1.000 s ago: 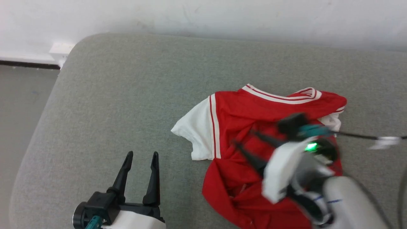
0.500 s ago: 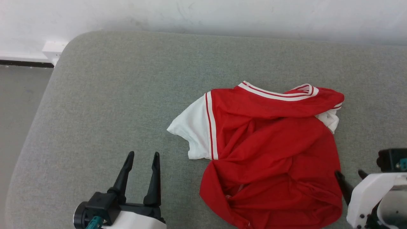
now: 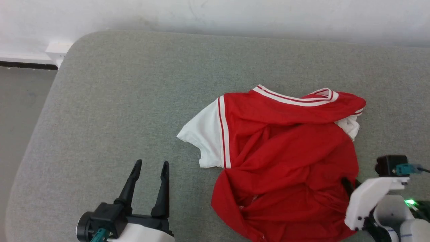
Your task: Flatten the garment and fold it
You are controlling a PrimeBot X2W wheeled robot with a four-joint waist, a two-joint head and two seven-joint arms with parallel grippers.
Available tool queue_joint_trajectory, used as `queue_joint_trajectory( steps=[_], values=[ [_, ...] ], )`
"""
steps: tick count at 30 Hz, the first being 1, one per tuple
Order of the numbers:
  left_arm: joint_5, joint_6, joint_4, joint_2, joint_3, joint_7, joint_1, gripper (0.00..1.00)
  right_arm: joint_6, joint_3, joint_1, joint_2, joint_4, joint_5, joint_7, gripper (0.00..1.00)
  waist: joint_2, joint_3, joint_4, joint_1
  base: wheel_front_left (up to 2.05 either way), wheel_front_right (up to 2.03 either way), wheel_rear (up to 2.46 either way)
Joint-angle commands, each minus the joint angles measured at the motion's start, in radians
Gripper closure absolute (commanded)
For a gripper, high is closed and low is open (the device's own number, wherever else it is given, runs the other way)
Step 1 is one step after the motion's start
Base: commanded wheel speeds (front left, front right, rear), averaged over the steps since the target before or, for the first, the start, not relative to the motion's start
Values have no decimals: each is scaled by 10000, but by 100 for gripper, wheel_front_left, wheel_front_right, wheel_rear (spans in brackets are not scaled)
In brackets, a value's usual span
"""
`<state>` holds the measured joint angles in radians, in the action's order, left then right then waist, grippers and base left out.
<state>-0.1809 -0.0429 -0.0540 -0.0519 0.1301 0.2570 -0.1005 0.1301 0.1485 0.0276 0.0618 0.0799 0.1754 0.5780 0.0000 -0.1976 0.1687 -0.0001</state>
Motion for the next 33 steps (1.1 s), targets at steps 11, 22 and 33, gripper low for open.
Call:
queue_joint_trajectory(
  steps=[11,22,33],
  values=[
    [-40,-32,-30,17,-81,47,236,0,6,-1047,-1053,566,-2681,1083,1418,100,0,-173,-884,1,0,0,0],
    [-50,-56,53,17,-89,47,286,0,6,-558,-3387,529,-4072,1263,2936,80,0,-209,-990,1,0,0,0],
    [99,-87,27,17,-246,47,65,0,6,831,-1977,-92,-4190,960,-996,0,0,187,-952,1,0,0,0]
  ],
)
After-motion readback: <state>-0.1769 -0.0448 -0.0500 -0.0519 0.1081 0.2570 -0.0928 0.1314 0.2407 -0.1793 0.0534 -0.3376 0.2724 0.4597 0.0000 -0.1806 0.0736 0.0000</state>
